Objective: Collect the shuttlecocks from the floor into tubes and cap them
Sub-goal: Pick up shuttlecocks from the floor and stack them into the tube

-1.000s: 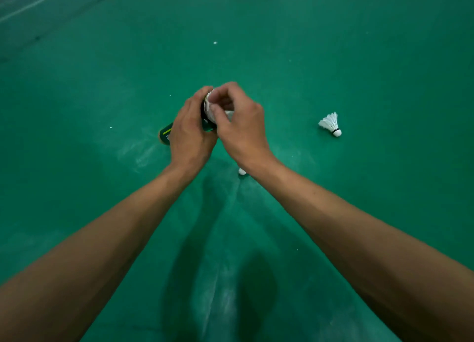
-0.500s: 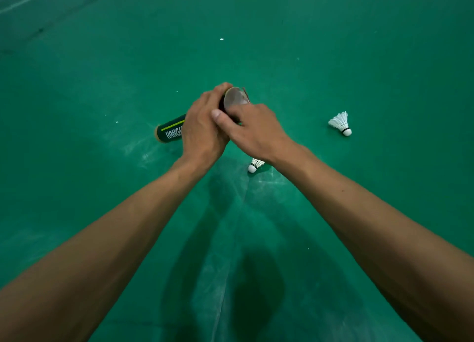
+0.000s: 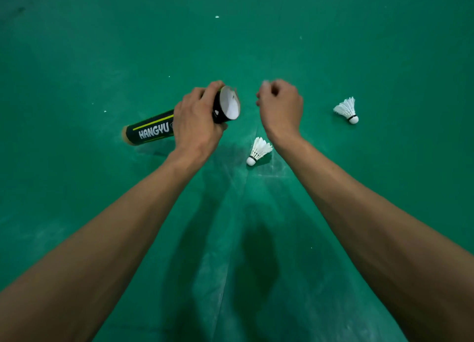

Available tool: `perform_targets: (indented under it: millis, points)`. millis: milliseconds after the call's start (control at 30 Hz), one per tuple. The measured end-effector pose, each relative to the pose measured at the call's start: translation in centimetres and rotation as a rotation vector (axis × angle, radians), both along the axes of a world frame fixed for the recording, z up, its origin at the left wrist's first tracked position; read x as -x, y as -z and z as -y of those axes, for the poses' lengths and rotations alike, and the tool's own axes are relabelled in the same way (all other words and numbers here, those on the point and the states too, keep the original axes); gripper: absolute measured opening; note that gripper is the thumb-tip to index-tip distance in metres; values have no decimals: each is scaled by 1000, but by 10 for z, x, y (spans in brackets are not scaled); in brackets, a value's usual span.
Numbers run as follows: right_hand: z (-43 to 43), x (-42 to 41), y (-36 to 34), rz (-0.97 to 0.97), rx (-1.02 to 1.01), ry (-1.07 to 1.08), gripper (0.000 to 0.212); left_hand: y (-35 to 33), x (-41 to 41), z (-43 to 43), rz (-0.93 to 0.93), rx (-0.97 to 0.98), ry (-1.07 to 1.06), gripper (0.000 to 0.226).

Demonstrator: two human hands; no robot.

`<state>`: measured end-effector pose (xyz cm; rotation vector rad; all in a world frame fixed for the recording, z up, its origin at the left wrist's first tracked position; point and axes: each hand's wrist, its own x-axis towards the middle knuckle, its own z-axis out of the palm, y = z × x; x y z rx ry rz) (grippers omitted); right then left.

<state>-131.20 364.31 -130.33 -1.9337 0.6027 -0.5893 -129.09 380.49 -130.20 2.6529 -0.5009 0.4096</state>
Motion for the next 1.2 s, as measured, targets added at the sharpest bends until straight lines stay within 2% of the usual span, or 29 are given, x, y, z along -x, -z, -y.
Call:
perform_targets:
  millis: [33, 100, 133, 200, 333, 467, 533, 600, 700, 767, 867, 967, 1033, 1100, 1200]
  points:
    - [6, 0, 18, -185, 33, -45, 26, 8, 0, -3, -9, -27, -5, 89]
    - [14, 4, 58, -491, 15, -197, 56, 23, 1, -6, -41, -74, -11, 89]
    - [15, 9, 73, -566, -4, -239, 68, 29, 2, -7, -57, -90, -13, 88]
    - [11, 15, 97, -612, 3, -279, 77, 38, 3, -9, -77, -126, -8, 86]
    - [3, 14, 125, -574, 26, -284, 65, 50, 3, -10, -97, -171, 8, 84]
    - [-2, 10, 135, -517, 33, -111, 25, 51, 1, -14, -111, -174, 4, 82]
    - [-2, 10, 129, -414, -33, -27, 15, 51, 0, -16, -122, -176, -5, 81]
    - [2, 9, 115, -232, -161, 21, 3, 49, -1, -17, -123, -181, -15, 80]
    - [9, 6, 76, 41, -293, 15, 11, 42, -5, -17, -110, -175, -41, 82]
    - [11, 6, 46, 122, -289, -45, 13, 33, -9, -9, -113, -154, -55, 88]
    - [7, 14, 15, 74, -232, -283, 10, 19, -11, 14, -104, -114, -33, 94]
    - [0, 26, -3, -14, -278, -481, 36, 10, -8, 42, -41, 3, 20, 81]
    - [2, 35, -12, -68, -343, -461, 44, 8, -4, 59, -15, 77, 54, 70]
    - [12, 46, -18, -70, -320, -360, 51, 8, 4, 72, -29, 118, 91, 70]
    - [36, 63, -29, -59, -33, -138, 59, 7, 16, 85, -42, 192, 122, 81]
